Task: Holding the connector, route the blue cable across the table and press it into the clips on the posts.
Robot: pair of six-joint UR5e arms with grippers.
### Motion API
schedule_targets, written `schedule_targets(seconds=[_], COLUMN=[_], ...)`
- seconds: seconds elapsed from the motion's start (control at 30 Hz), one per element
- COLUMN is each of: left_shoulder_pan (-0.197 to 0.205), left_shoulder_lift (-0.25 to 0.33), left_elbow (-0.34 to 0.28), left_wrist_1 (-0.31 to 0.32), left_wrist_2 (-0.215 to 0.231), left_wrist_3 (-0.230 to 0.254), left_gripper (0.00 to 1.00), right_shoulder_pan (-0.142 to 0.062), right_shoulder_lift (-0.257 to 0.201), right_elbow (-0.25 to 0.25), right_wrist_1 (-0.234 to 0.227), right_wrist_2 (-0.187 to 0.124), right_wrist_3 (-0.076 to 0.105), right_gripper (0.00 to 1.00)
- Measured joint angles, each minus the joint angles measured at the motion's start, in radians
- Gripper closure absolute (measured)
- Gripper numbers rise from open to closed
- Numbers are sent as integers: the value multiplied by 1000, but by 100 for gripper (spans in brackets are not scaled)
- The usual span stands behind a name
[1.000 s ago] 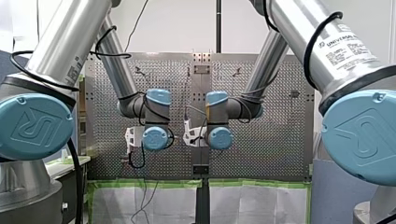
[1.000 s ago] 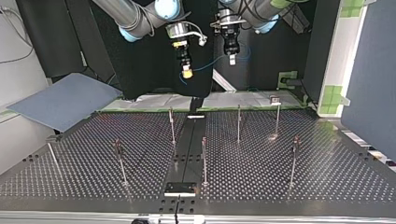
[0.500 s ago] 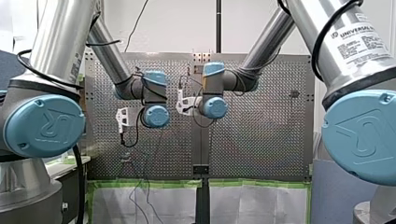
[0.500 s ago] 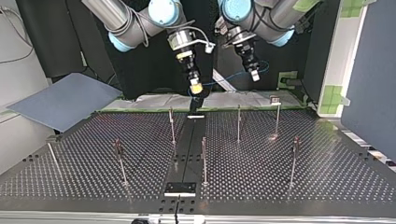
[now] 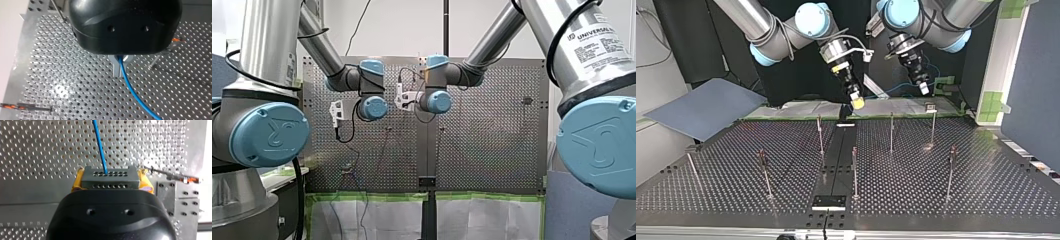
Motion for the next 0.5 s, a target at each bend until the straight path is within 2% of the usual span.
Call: schedule_targets(seconds=[0.23,0.5], left_shoulder_pan=[10,34], left_shoulder_lift=[60,140], left_elbow=[8,49], left_wrist_1=[-59,-140], left_wrist_2=[16,41], left_wrist_3=[-35,-46], left_gripper=[100,100], right_shoulder_pan=[10,14], right_shoulder_lift=[14,16], right_elbow=[-59,-139], right_wrist_1=[59,139], right_wrist_2=[-8,-20], right_wrist_3=[5,7], right_gripper=[100,100])
